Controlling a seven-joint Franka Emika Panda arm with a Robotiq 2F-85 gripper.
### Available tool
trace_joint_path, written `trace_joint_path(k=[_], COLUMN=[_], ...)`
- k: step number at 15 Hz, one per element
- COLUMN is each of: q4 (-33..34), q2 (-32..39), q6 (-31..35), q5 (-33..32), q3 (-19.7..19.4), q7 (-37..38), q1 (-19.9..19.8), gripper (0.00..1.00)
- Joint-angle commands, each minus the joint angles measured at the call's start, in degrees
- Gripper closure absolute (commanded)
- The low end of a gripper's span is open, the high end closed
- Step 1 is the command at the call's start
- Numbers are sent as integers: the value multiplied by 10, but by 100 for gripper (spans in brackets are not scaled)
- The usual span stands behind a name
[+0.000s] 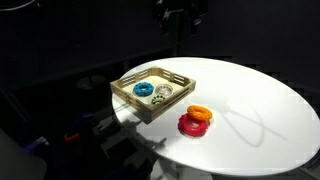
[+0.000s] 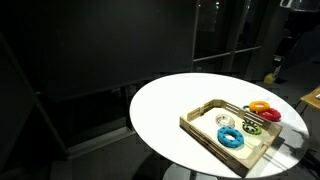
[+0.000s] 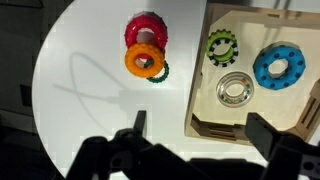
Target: Pick up the clear ring from the wooden tray and put it on the stack of rings on the table
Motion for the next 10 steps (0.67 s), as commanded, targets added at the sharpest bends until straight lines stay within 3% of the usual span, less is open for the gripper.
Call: trace_joint_path(k=[1, 10], q4=[-3, -8], q2=[17, 84], q6=[22, 106], q5=[19, 62], q3=[11, 31], q7=[-22, -39], q1=[13, 36], gripper=[0, 0])
